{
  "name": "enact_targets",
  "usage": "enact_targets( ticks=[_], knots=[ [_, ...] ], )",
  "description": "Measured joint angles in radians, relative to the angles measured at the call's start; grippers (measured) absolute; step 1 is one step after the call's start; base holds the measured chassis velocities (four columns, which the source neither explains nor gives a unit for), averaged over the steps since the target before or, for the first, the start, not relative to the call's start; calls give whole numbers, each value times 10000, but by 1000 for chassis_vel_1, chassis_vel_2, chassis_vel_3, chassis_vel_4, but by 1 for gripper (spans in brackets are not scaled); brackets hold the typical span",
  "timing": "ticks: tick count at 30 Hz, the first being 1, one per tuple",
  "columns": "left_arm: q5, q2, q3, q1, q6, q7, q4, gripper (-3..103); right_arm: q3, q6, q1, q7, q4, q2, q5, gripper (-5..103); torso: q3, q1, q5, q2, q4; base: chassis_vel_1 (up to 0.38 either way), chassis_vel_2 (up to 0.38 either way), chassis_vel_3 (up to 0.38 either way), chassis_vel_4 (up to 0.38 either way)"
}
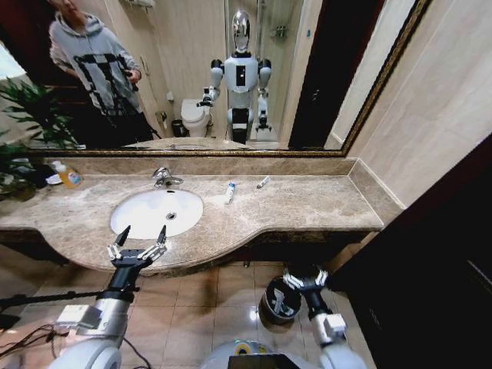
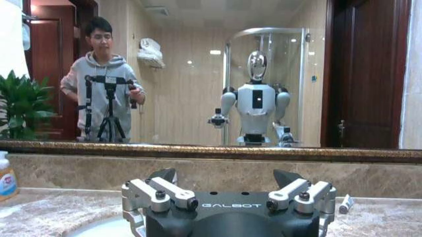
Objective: Pick up the trash from the sink and place it in the trash bin.
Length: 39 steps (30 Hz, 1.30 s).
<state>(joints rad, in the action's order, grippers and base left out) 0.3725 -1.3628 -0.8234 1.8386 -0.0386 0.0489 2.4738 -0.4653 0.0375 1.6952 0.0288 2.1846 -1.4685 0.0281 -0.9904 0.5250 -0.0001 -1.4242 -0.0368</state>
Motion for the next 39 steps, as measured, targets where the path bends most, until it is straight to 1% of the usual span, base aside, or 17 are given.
enact_targets(
  ticks=[2, 4, 6, 8, 10, 12, 13, 15, 17, 19, 24, 26, 28, 29, 33, 35, 39],
  knots=[
    [0, 0, 0, 0, 0, 0, 0, 100, 117, -237, -342, 55, 7, 150, -121, 100, 0, 0, 1, 0, 1, 0, 0, 0, 0],
    [0, 0, 0, 0, 0, 0, 1, 100, 604, -944, -1532, 117, -203, 765, -725, 100, -1, 1, 2, 1, 0, 0, 0, 0, 0],
    [0, -2, -1, 0, 0, 0, 0, 100, 737, -1068, -1781, 117, -312, 919, -865, 100, -1, 1, 2, 1, -1, 0, 0, 0, 0],
    [0, 0, 0, 0, 0, 0, 0, 100, 1329, -1457, -2933, 120, -943, 1581, -1320, 100, -1, 1, 1, 2, 1, 0, 0, 0, 0],
    [0, 0, 0, 0, 0, 0, 0, 100, 1534, -1540, -3321, 127, -1144, 1756, -1455, 100, -1, 2, 2, 1, 1, 0, 0, 0, 0],
    [0, -1, 1, 0, 0, 0, 0, 100, 2269, -1803, -4730, 140, -1883, 2120, -1946, 100, -2, 2, 0, 2, 1, 0, 0, 0, 0],
    [0, -1, 1, 0, 0, 0, 0, 100, 2269, -1803, -4730, 140, -1883, 2120, -1946, 100, -2, 2, 0, 2, 1, 0, 0, 0, 0],
    [0, 0, 0, -1, 0, 0, 0, 100, 2941, -1955, -5850, 135, -2532, 2139, -2184, 100, -1, 3, 0, 1, 0, 0, 0, 0, 0],
    [0, 0, 0, 0, 0, 0, 0, 100, 3302, -2089, -6432, 128, -2938, 1999, -2209, 100, -2, 3, -1, 2, -1, 0, 0, 0, 0],
    [0, 0, 0, 0, 0, 1, 1, 100, 3823, -2611, -7202, 50, -3582, 1551, -2056, 100, -2, 3, -2, 2, 0, 0, 0, 0, 0],
    [0, 0, 0, 0, 0, -1, 0, 100, 4887, -3100, -8539, -830, -4901, 532, -2064, 100, -1, 2, -3, 1, 0, 0, 0, 0, 0],
    [0, -1, -1, 0, 0, 0, 1, 100, 5064, -3033, -8854, -918, -5301, 327, -1910, 100, 0, 1, -3, 2, -3, 0, 0, 0, 0],
    [0, 0, -1, 0, 0, 3, 0, 100, 5195, -2491, -9524, -900, -6351, -206, -735, 100, -1, 2, -4, 2, 0, 0, 0, 0, 0],
    [0, 0, 1, 0, 0, 2, 0, 100, 5224, -2454, -9744, -959, -6648, -417, -587, 100, -1, 2, -1, 2, 0, 0, 0, 0, 0],
    [0, 0, 0, 0, 0, 2, 0, 100, 5280, -2525, -10287, -1389, -7518, -982, -612, 103, -1, 2, -1, 2, 0, 0, 0, 0, 0],
    [0, 0, -1, 0, 0, 0, 0, 100, 5167, -2492, -10581, -1512, -8149, -1322, -532, 100, -1, 2, -1, 2, -2, 0, 0, 0, 0],
    [0, 0, 0, 0, 0, 0, 0, 100, 4930, -2518, -10912, -1624, -8979, -1440, -331, 99, 0, 1, 0, 1, 0, 0, 0, 0, 0]
  ],
)
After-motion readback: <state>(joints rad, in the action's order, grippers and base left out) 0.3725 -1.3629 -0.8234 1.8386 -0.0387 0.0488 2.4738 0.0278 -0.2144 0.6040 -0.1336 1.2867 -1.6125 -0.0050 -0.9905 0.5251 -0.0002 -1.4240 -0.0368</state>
